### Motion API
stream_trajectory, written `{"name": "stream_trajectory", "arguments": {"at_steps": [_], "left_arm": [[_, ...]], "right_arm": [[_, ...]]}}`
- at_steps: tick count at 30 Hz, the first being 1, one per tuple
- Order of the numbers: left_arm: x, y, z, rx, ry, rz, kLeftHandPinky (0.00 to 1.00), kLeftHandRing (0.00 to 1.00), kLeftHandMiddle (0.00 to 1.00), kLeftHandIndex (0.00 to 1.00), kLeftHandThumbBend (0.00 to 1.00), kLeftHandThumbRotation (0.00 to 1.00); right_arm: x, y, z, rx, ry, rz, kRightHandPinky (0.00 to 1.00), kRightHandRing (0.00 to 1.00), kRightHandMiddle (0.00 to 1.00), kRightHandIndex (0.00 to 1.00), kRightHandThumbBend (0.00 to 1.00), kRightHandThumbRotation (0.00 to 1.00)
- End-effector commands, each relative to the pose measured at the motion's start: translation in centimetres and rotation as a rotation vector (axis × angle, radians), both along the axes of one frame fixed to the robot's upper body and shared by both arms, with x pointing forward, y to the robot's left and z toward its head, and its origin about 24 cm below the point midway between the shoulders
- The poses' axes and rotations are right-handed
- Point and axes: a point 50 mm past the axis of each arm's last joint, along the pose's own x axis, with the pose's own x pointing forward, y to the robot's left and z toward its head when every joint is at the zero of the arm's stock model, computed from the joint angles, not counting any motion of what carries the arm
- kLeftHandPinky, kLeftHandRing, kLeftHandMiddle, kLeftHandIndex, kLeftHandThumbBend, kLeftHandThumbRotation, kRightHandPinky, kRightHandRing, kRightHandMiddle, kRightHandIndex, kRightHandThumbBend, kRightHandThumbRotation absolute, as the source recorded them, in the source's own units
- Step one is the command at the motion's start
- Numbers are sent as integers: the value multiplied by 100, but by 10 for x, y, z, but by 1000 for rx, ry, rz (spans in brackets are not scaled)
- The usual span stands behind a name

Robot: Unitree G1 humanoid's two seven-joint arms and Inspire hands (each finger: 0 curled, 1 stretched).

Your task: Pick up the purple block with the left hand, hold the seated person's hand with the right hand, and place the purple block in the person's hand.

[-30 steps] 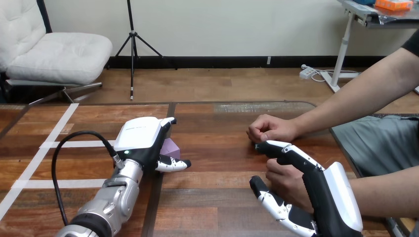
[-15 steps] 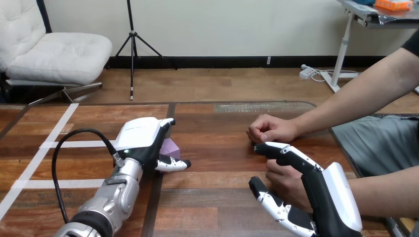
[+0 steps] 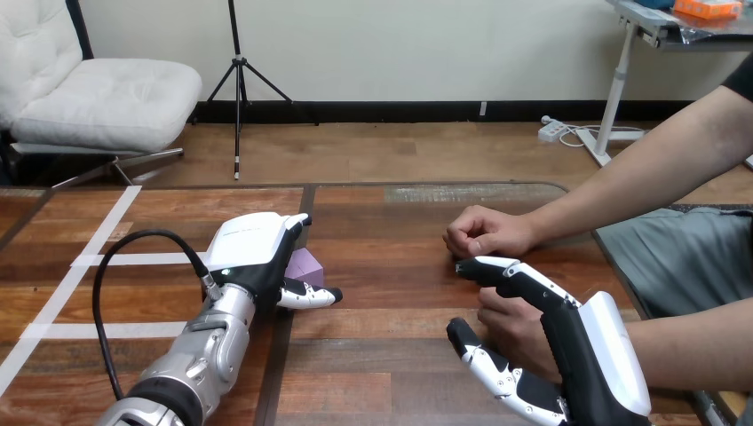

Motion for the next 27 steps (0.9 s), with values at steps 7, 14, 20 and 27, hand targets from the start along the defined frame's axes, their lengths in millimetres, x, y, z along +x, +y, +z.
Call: {"name": "stream_trajectory", "arguments": {"at_steps": [7, 14, 20, 27], "left_arm": [[14, -11, 18, -32, -59, -5, 81, 86, 89, 88, 78, 45], [12, -10, 16, -54, -63, 3, 76, 84, 87, 85, 72, 38], [11, -10, 15, -80, -73, 11, 72, 81, 84, 83, 67, 33], [10, -10, 14, -80, -64, 13, 70, 79, 82, 81, 63, 29]], "right_arm": [[6, -2, 15, -26, -78, 12, 70, 72, 73, 71, 46, 46], [6, -2, 15, -22, -74, 14, 70, 73, 73, 70, 46, 46], [6, -2, 16, -24, -78, 17, 70, 72, 72, 70, 45, 46], [6, -2, 16, -29, -73, 22, 71, 73, 72, 70, 45, 47]]}}
